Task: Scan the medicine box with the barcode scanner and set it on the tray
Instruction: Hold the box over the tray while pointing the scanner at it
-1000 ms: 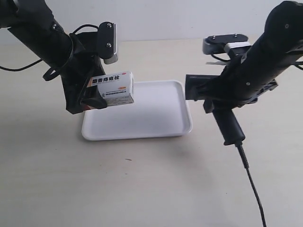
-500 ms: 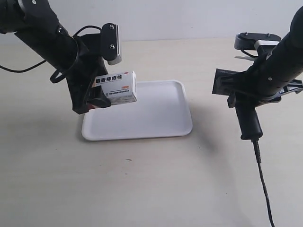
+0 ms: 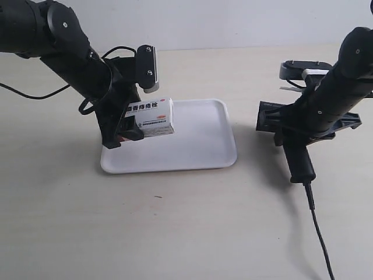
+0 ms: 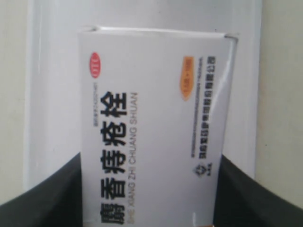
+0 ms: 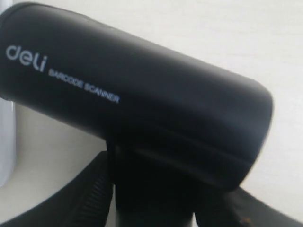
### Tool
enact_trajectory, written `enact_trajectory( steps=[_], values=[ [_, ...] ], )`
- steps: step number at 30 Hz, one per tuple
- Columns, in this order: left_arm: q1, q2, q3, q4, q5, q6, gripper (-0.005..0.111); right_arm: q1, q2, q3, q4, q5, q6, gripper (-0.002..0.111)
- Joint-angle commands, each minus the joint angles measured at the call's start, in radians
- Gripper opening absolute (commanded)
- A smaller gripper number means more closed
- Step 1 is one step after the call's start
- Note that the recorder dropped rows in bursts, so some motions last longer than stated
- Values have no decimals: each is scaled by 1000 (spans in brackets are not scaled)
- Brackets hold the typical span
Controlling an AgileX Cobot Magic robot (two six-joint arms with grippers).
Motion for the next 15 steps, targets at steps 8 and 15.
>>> enact_trajectory(
  steps=[8,15],
  values=[
    [-4,17,-11,-13,-7,0,0,-5,41,-6,81,-41,-77,0],
    [-4,21,-11,-13,-7,0,0,-5,43,-6,81,-41,-75,4]
  ],
)
